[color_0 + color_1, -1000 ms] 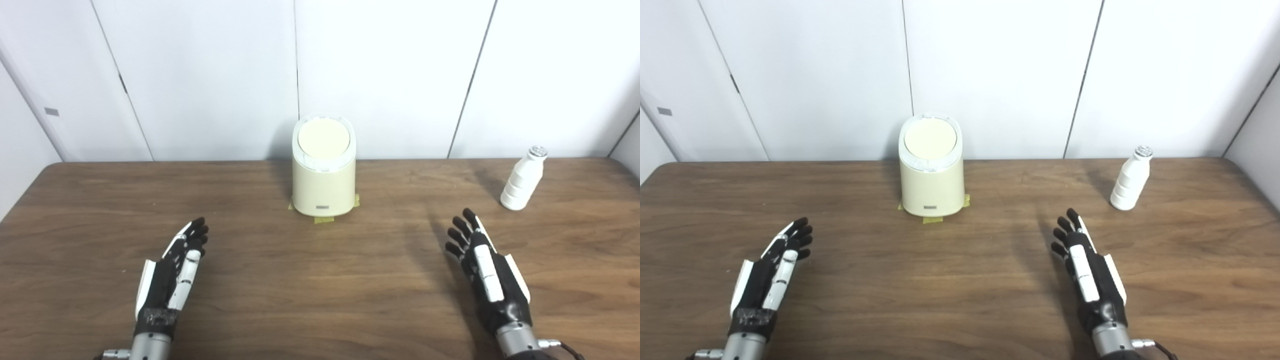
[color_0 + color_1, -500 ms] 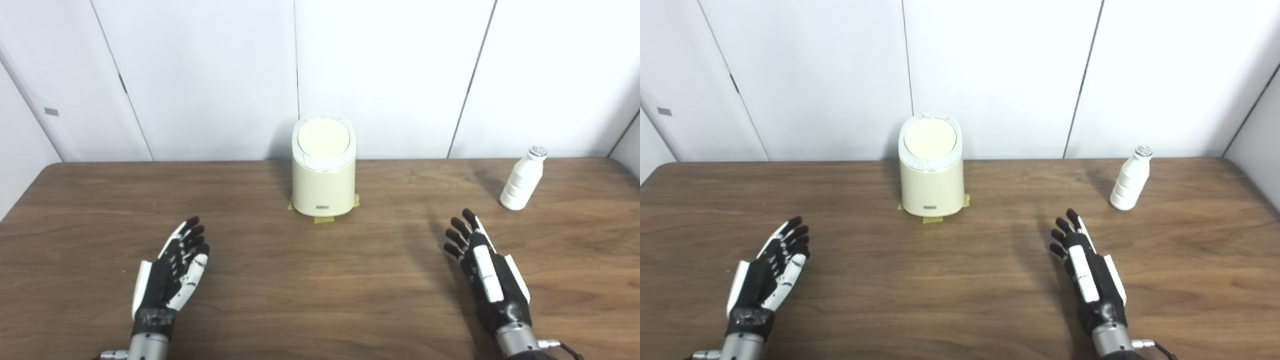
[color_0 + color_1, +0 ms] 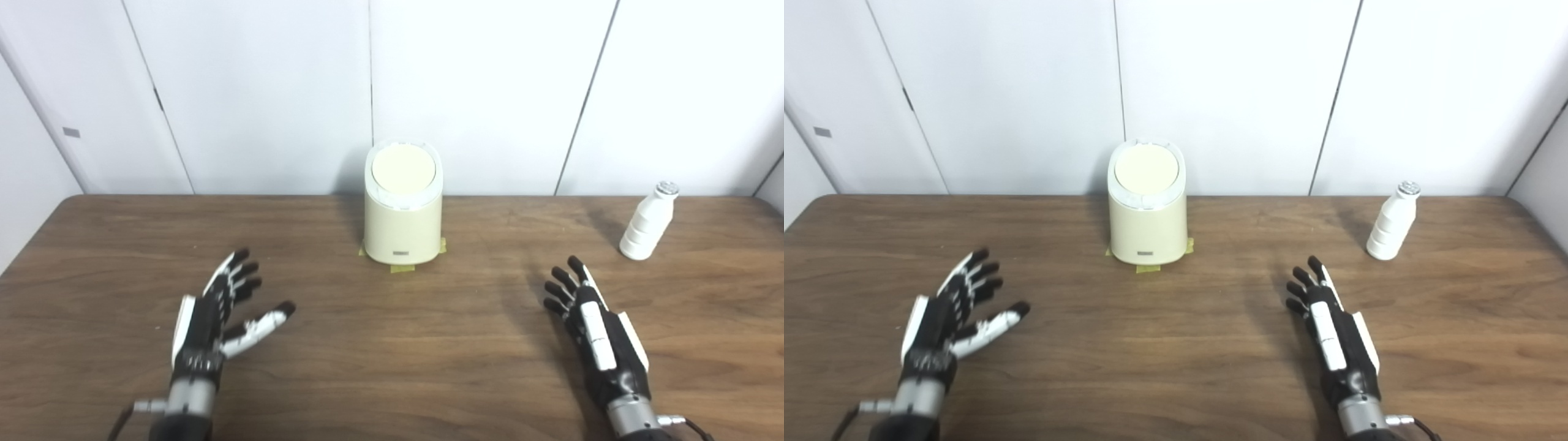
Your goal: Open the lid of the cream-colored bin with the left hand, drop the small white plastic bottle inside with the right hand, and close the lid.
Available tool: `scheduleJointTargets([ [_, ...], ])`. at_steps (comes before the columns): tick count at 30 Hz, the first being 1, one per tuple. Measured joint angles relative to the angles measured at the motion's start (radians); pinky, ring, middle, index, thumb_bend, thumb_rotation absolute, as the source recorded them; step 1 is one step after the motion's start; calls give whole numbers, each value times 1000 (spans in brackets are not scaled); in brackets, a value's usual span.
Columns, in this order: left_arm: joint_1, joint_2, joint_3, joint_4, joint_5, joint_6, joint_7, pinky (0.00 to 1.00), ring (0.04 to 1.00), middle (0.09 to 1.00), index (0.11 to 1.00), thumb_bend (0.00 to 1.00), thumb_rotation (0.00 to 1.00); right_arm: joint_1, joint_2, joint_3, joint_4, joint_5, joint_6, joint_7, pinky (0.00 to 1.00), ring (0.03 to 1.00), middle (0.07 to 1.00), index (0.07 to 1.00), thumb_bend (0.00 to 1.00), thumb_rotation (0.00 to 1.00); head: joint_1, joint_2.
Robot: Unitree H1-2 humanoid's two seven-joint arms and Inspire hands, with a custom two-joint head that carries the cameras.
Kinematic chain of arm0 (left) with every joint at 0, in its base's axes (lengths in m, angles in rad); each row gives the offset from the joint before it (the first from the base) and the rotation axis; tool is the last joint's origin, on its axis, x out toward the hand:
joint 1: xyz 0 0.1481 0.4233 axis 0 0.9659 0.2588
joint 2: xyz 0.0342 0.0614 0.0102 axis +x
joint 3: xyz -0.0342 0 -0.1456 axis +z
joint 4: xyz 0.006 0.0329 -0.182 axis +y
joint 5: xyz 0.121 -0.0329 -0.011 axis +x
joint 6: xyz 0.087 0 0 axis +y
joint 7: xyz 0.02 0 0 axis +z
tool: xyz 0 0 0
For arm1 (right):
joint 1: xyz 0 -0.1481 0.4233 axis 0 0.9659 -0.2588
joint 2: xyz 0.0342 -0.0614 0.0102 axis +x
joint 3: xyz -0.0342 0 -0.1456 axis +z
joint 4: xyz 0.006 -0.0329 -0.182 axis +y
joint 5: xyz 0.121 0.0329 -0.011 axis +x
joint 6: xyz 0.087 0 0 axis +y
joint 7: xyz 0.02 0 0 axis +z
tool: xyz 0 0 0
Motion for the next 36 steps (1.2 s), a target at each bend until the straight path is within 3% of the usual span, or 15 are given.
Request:
scheduleJointTargets([
  [3,-107,59,-24,-28,17,89,-55,737,847,908,954,843,174,-2,1,0,4,5,-13,1,856,893,922,977,612,893,-2,-3],
  [7,-230,110,-69,-60,50,201,-111,757,866,917,947,842,183,-4,1,0,5,9,-23,1,852,888,917,975,627,888,5,-5],
  [11,-314,108,-88,-52,60,263,-152,797,881,921,944,835,172,-6,1,0,8,8,-28,1,845,881,915,977,618,883,6,-6],
  [19,-452,65,-98,82,123,272,-195,766,854,885,908,873,250,-9,1,1,11,5,-28,0,855,881,913,976,608,880,8,-8],
  [28,-628,15,-114,292,157,272,-195,762,848,875,899,851,157,-13,3,4,13,0,-29,0,852,882,913,980,604,892,2,-5],
  [36,-763,-8,-132,467,233,272,-205,727,843,884,899,906,73,-19,14,4,15,-5,-29,-9,827,873,907,976,586,886,-8,-3],
])
